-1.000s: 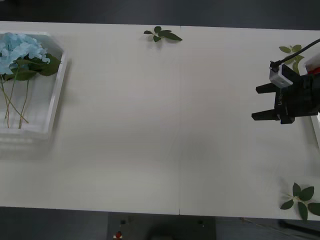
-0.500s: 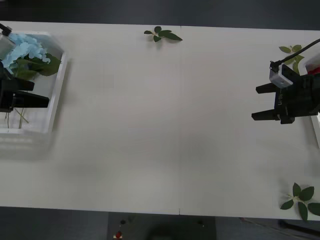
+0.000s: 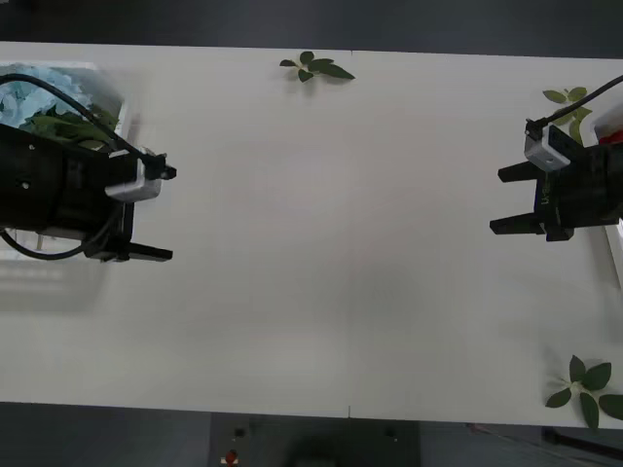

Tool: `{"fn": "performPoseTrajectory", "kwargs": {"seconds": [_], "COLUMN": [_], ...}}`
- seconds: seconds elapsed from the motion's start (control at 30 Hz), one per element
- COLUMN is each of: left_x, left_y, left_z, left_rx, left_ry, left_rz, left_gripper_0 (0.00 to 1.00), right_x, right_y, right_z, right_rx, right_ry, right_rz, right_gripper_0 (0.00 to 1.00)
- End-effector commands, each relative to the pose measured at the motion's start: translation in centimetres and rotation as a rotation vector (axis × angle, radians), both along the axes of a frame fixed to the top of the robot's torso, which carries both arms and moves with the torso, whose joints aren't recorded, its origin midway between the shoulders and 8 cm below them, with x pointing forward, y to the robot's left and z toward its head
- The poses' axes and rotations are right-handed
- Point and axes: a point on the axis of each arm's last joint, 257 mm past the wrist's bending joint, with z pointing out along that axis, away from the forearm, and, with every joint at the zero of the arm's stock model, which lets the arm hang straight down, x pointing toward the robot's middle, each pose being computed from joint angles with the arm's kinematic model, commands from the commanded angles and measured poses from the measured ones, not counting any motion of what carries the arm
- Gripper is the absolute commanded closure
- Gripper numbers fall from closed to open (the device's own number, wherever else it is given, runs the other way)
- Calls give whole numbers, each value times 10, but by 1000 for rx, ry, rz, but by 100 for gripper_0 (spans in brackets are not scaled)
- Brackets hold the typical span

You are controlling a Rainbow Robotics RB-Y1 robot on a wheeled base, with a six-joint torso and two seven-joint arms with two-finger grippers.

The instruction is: Put the red flowers into the right box and the blue flowers into the left box

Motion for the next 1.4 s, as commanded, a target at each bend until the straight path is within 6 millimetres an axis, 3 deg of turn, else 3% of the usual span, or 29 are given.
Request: {"fn": "performPoseTrajectory", "kwargs": {"seconds": [0.03,0.23,0.53,0.7,1.0,1.4], "left_x": [1,-6,3,9,-8,-7], "left_y": [-13,-32,-49,-53,-34,-34], "left_z": [16,2,-25,-25,-19,-14], "left_rx": [-2,2,23,20,38,44], "left_ry": [-41,-21,-40,-55,19,-10], "left_rz": [-34,-75,-55,-37,-52,-83], "left_gripper_0": [0,0,0,0,0,0], "right_x": [6,6,6,6,6,6], "right_y": [-11,-11,-11,-11,-11,-11], "right_z": [21,21,21,21,21,21], "right_rx": [-24,-24,-24,-24,-24,-24], "right_ry": [-34,-34,-34,-34,-34,-34], "right_rz": [-15,-15,-15,-15,-15,-15], "right_gripper_0": [17,17,17,17,17,17]}}
